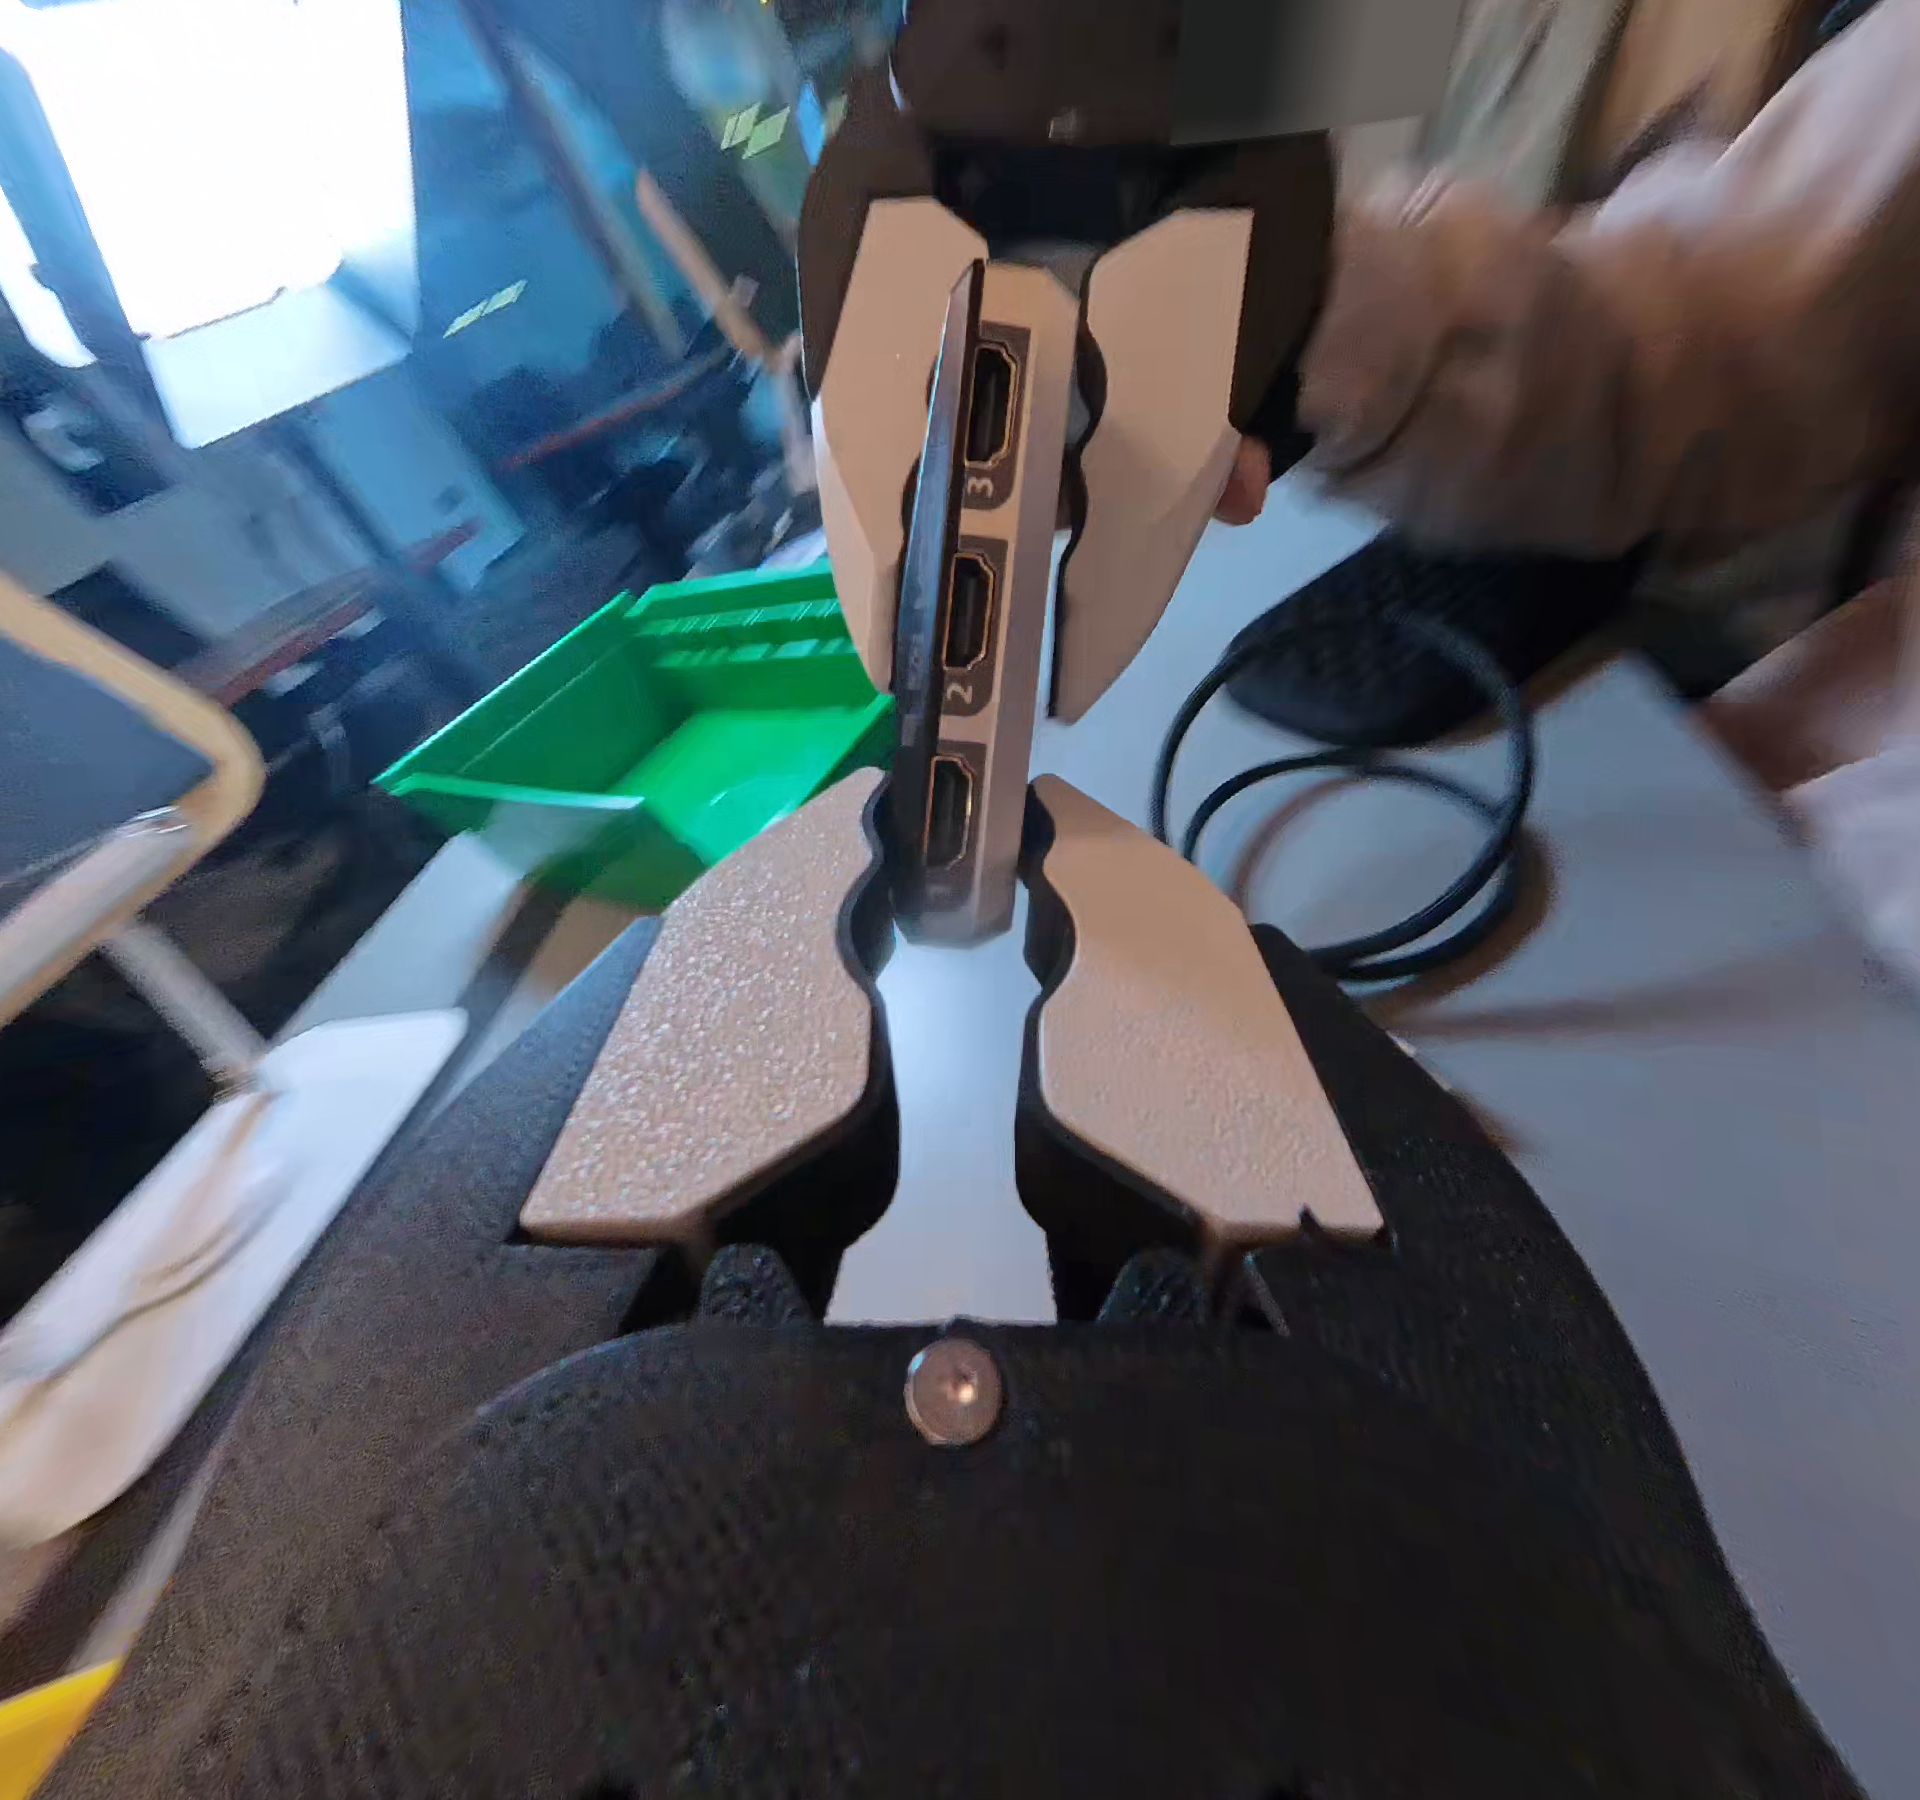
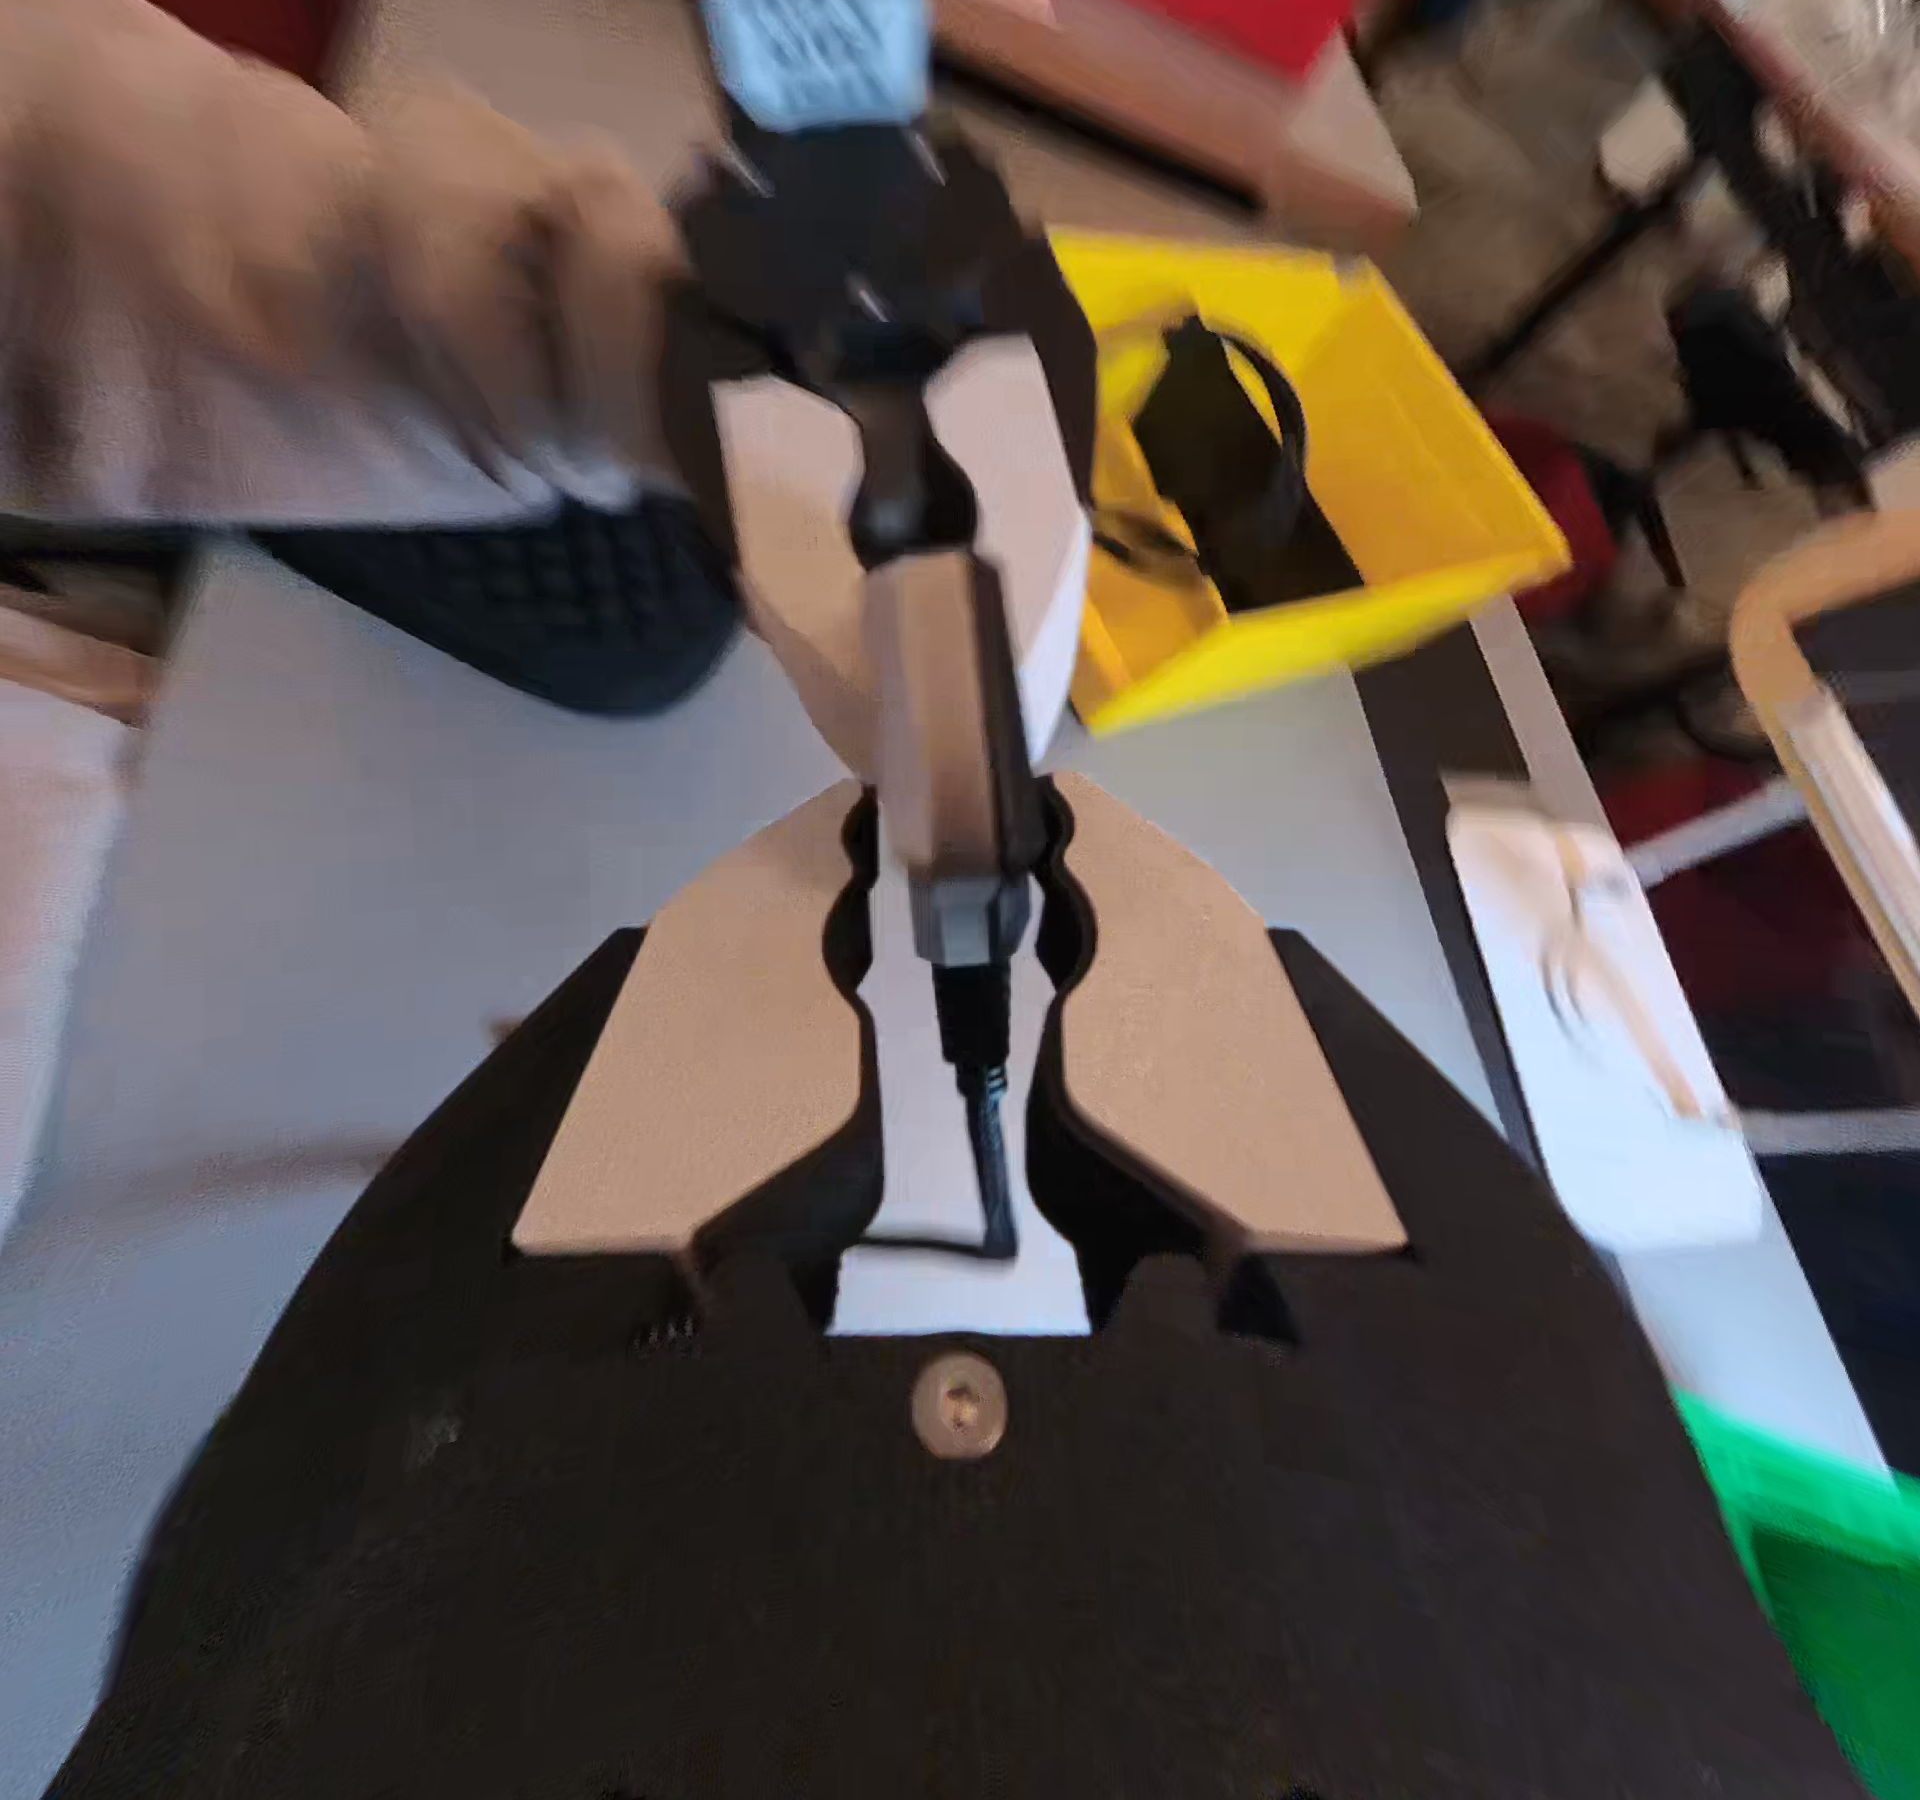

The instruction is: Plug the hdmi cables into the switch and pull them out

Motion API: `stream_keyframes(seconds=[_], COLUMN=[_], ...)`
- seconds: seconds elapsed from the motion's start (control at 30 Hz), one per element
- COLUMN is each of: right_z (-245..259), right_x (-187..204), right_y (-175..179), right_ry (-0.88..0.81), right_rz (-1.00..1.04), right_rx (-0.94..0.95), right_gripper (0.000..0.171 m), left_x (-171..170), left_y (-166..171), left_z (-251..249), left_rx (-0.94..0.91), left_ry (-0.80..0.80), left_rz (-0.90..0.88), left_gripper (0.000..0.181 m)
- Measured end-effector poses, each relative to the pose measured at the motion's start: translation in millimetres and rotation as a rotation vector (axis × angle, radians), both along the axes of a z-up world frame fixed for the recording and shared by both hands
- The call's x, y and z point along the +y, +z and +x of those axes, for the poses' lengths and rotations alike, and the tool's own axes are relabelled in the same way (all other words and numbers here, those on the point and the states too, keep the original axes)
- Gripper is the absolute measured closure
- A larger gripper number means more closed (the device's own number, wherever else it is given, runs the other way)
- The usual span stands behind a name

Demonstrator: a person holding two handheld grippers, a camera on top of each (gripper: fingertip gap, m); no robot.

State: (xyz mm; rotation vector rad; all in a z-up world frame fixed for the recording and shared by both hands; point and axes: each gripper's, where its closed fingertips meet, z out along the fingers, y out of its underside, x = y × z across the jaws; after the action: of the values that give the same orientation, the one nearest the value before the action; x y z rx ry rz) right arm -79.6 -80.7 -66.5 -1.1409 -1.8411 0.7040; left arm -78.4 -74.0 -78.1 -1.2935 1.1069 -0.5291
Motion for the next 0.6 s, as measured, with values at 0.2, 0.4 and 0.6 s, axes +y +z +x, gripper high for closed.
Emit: stream_keyframes(seconds=[0.2,0.4,0.6], right_z=[19.9,17.4,29.3], right_x=[8.4,2.8,25.8], right_y=[-4.6,-22.8,-42.4], right_ry=[0.183,0.256,0.095], right_rz=[-0.026,-0.057,0.057], right_rx=[0.165,0.144,-0.078], right_gripper=[0.116,0.158,0.16], left_x=[-20.6,-15.0,6.2], left_y=[29.7,27.4,-18.7], left_z=[-4.4,-6.2,-8.8], left_rx=[-0.381,-0.464,-0.056], left_ry=[-0.255,-0.263,-0.014], left_rz=[-0.097,-0.126,-0.056], left_gripper=[0.16,0.16,0.156])
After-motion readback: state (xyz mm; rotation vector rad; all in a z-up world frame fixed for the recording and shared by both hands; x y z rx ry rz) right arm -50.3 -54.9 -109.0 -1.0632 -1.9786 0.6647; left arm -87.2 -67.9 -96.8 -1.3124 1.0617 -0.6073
